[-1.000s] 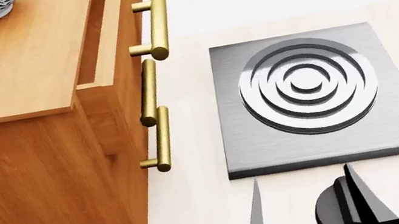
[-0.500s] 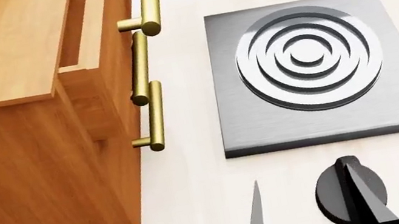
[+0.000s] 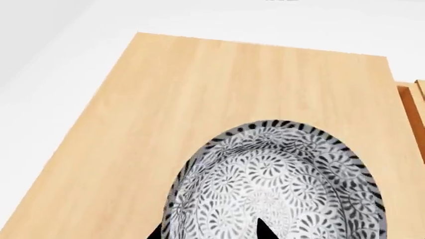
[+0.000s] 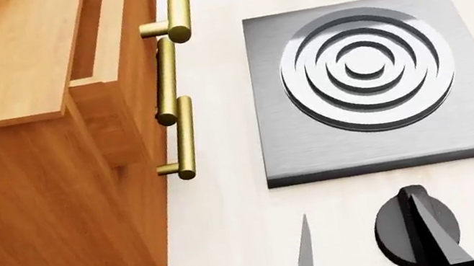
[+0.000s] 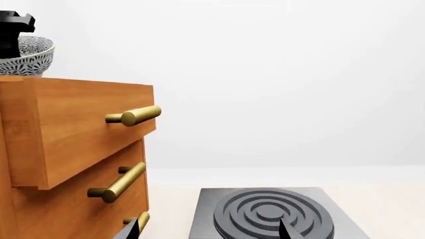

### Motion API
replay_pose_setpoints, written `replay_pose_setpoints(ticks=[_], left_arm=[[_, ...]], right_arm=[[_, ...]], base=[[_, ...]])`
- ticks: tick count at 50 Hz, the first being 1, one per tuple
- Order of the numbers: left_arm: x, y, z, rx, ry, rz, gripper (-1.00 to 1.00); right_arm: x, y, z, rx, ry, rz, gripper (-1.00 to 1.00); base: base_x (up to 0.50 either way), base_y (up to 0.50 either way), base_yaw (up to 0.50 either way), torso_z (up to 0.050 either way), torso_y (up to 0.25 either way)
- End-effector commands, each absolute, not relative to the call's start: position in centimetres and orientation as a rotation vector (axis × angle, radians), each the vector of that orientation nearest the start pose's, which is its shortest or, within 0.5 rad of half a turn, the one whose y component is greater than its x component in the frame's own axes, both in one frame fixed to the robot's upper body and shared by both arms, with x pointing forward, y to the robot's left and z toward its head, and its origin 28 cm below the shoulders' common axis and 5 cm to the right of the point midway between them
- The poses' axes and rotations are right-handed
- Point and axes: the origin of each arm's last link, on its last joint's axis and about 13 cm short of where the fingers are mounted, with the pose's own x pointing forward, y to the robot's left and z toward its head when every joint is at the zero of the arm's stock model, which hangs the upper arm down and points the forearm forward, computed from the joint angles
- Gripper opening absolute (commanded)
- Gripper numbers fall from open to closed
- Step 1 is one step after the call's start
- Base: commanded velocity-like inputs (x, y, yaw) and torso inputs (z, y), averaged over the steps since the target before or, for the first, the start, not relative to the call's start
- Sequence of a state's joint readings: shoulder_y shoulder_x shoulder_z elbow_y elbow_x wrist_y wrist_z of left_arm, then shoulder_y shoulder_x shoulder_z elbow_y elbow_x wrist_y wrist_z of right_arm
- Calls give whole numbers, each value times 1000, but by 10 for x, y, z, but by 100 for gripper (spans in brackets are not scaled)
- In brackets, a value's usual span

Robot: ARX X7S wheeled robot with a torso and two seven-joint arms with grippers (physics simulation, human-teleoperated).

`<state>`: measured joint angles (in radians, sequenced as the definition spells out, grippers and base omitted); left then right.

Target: Pick the akita bowl on the wooden cabinet and place it on the plate.

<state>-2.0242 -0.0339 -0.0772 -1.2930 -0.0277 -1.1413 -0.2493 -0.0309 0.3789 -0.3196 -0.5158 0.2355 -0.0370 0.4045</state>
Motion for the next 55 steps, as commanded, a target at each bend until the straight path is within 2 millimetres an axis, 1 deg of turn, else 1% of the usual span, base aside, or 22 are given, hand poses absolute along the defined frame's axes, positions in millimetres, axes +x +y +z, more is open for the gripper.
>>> replay_pose_setpoints(ticks=[1,4,5,7,12,15,17,18,22,32,35,39,41,47,55], left_arm=[[377,209,416,40,428,175,-100],[377,210,417,47,413,181,-100],[378,212,419,82,387,207,-100],[379,212,421,86,360,208,-100],[378,213,424,113,342,226,-100],[378,213,431,169,283,247,-100],[378,212,436,166,252,238,-100],[378,213,438,206,228,235,-100],[377,212,441,176,219,232,-100],[377,210,448,204,157,238,-100],[376,208,453,214,131,230,-100],[374,204,461,236,83,199,-100],[373,201,467,225,34,145,-100],[371,197,477,245,-22,70,-100],[368,192,486,295,-74,2,-100]], right_arm=[[185,-93,105,34,-409,50,100],[185,-93,105,34,-409,49,100],[185,-93,105,34,-408,49,100],[185,-92,105,34,-407,51,100],[185,-92,106,33,-408,50,100],[185,-93,106,33,-411,47,100],[184,-93,108,34,-415,46,100],[184,-93,108,31,-416,45,100],[184,-93,109,32,-420,45,100],[183,-93,110,36,-425,42,100],[183,-93,111,36,-428,40,100],[182,-94,112,37,-432,38,100],[181,-94,113,36,-437,37,100],[179,-94,116,36,-446,33,100],[177,-95,121,33,-463,28,100]], base=[[0,0,0,0,0],[0,0,0,0,0],[0,0,0,0,0],[0,0,0,0,0],[0,0,0,0,0],[0,0,0,0,0],[0,0,0,0,0],[0,0,0,0,0],[0,0,0,0,0],[0,0,0,0,0],[0,0,0,0,0],[0,0,0,0,0],[0,0,0,0,0],[0,0,0,0,0],[0,0,0,0,0]])
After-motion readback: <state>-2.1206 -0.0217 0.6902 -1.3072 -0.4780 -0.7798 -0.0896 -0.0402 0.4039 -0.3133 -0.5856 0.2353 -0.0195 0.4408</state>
